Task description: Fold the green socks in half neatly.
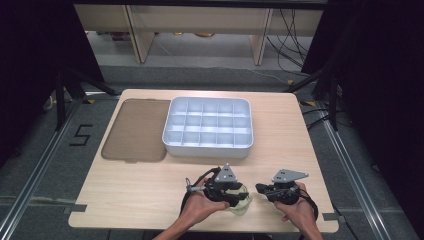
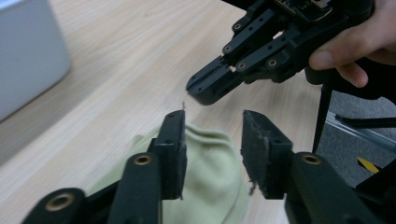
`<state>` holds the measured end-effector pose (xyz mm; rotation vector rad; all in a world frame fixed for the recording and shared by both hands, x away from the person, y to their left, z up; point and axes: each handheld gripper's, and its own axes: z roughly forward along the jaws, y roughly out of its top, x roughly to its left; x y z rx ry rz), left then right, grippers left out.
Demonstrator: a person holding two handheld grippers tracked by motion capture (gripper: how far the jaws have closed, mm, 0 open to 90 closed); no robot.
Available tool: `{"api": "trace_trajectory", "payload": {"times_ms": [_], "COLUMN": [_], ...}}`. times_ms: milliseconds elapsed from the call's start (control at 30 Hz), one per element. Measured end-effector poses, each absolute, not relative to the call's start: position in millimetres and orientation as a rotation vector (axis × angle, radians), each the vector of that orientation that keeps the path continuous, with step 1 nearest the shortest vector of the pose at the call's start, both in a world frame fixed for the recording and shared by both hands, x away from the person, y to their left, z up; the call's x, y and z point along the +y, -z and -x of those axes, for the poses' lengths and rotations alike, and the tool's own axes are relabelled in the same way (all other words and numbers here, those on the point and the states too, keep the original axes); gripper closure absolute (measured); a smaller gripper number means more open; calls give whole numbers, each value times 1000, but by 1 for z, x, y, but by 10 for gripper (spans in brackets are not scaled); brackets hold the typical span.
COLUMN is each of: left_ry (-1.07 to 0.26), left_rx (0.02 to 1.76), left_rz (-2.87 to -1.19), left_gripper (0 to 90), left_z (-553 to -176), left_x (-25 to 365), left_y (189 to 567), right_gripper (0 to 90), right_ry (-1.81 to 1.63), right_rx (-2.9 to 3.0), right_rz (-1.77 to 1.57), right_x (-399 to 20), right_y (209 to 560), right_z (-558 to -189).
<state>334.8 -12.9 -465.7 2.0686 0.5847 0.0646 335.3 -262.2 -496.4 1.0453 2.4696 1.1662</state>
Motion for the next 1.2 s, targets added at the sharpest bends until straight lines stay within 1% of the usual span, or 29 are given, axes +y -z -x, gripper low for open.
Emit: {"api": "trace_trajectory", "payload": {"times_ms": [100, 133, 167, 233, 333, 367, 400, 433, 467, 533, 667, 733, 767, 900, 933, 1133, 1200], "left_ry": [-92, -109, -118, -132, -151, -154, -149, -162, -155, -164, -182, -188, -205, -198, -195, -206, -224], "left_rx": [591, 594, 602, 616, 632, 626, 630, 589, 603, 603, 551, 557, 531, 545, 538, 557, 535], "left_rz": [-2081, -2078, -2090, -2100, -2132, -2147, -2160, -2191, -2194, -2182, -2255, -2275, -2291, -2289, -2290, -2292, -2296], "left_gripper": [683, 703, 715, 745, 810, 810, 828, 837, 846, 850, 848, 845, 845, 847, 847, 848, 849], "left_z": [-332, -331, -331, -330, -328, -328, -327, -328, -327, -327, -326, -325, -327, -327, -328, -325, -325], "left_x": [3, 6, 13, 19, 23, 23, 22, 23, 22, 20, 15, 12, 12, 14, 14, 12, 12], "left_y": [466, 467, 470, 474, 484, 488, 491, 493, 493, 495, 500, 504, 505, 505, 506, 505, 506], "right_gripper": [867, 866, 865, 863, 861, 861, 860, 859, 859, 858, 855, 854, 854, 862, 864, 860, 857], "right_ry": [-1204, -1207, -1235, -1271, -1286, -1296, -1298, -1299, -1299, -1304, -1282, -1232, -1220, -1089, -1112, -1101, -1112], "right_rx": [2460, 2438, 2429, 2407, 2412, 2413, 2428, 2437, 2449, 2484, 2538, 2564, 2575, 2629, 2633, 2614, 2569], "right_rz": [-1086, -1040, -1063, -966, -930, -934, -900, -891, -888, -872, -832, -834, -858, -871, -890, -907, -898], "right_x": [-262, -263, -261, -258, -249, -246, -241, -238, -234, -228, -221, -223, -223, -228, -229, -231, -231], "right_y": [492, 490, 488, 483, 477, 477, 477, 477, 477, 478, 480, 484, 487, 497, 499, 496, 489], "right_z": [-332, -333, -330, -330, -325, -323, -323, -322, -320, -318, -315, -317, -318, -321, -322, -322, -323]}}
